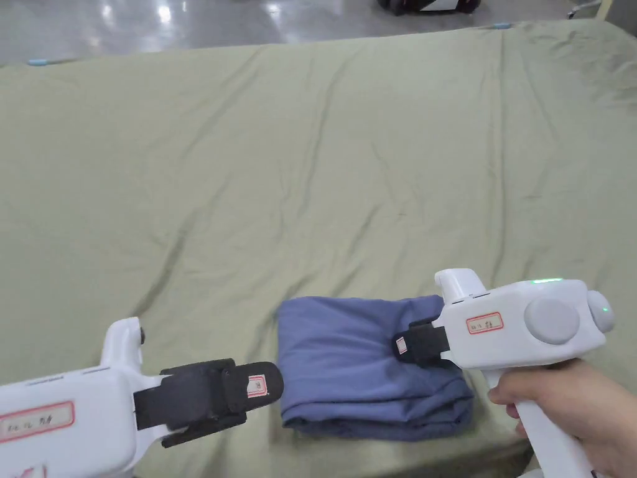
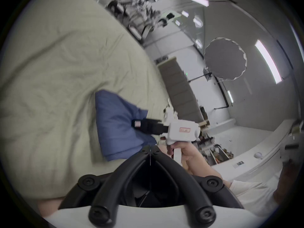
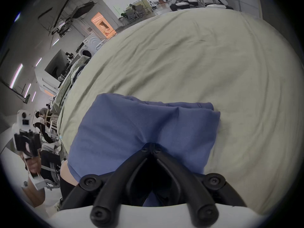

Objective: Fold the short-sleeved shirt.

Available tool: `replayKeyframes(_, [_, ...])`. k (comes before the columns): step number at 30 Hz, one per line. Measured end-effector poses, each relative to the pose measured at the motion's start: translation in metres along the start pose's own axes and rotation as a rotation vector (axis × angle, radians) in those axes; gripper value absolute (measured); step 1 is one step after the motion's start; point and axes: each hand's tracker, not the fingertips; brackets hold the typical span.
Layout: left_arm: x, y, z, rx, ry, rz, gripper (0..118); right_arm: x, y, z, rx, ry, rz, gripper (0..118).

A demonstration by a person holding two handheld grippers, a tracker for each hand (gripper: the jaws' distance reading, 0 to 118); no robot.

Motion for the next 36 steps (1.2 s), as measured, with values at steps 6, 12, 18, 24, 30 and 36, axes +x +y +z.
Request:
replayKeyframes(6, [-0.046,0.046,-0.041,-0.027,-0.026,0.036,104,-0.007,0.008,-0.001,-0.041,-0.031,0.009,0])
replayKeyframes(12, [-0.095,0.063,-0.079,-0.142,0.059,0.162,114,-0.014,-0.008,0.001,0.02,-0.063,0.016,0])
replayKeyframes(18, [-0.088,0.061,-0.1,-0.12,-0.022,0.164,113,-0.01,-0.007,0.002,0.022,-0.039,-0.006,0])
replayKeyframes(24, [-0.064,0.056,-0.132,-0.209,0.062,0.032,54,-0.004,-0.01,0.002,0.043,-0.014,-0.029,0])
replayKeyframes(30, [-0.065,0.055,-0.122,-0.201,0.09,0.086,21,-0.008,-0.01,0.016,0.074,-0.006,-0.1,0])
replayKeyframes(36, [-0.048,0.059,-0.064,-0.165,0.078,-0.007,21,-0.021,-0.024,0.06,0.191,0.007,-0.034,0])
